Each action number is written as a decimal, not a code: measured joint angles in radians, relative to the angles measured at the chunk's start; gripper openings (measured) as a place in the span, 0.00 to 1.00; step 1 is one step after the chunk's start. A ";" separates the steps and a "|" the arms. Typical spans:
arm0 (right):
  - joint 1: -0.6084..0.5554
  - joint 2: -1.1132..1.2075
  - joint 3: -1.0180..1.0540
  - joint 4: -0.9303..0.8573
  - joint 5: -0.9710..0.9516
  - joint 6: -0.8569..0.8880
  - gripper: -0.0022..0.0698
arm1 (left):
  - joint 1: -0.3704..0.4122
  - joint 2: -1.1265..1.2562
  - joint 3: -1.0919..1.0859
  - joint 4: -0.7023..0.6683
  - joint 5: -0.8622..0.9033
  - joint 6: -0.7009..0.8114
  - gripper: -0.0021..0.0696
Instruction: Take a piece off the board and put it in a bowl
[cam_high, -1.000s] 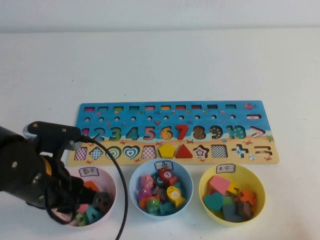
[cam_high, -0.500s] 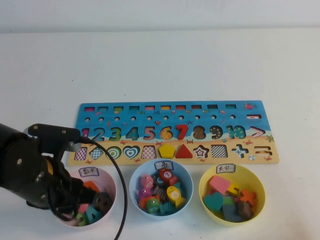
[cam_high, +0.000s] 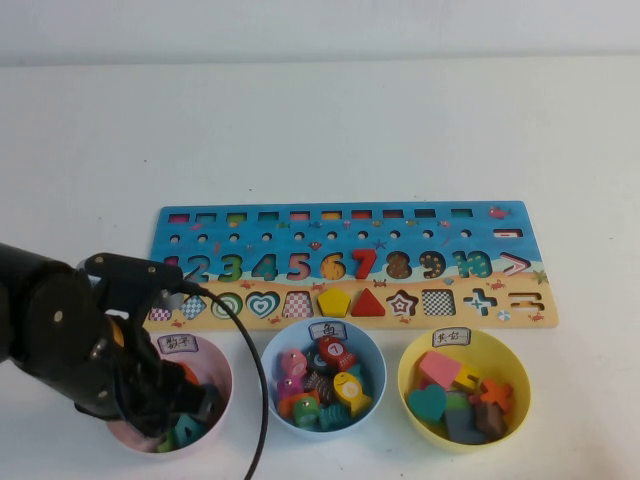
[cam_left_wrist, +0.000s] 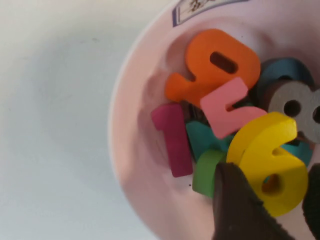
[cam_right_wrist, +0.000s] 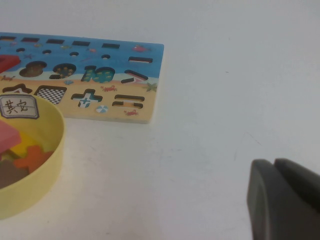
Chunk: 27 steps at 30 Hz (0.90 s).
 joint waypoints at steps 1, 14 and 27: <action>0.000 0.000 0.000 0.000 0.000 0.000 0.01 | 0.000 0.000 0.000 0.000 -0.001 0.002 0.38; 0.000 0.000 0.000 0.000 0.000 0.000 0.01 | 0.000 -0.110 0.000 -0.004 0.001 0.002 0.54; 0.000 0.000 0.000 0.000 0.000 0.000 0.01 | 0.001 -0.552 0.027 0.028 0.052 -0.007 0.05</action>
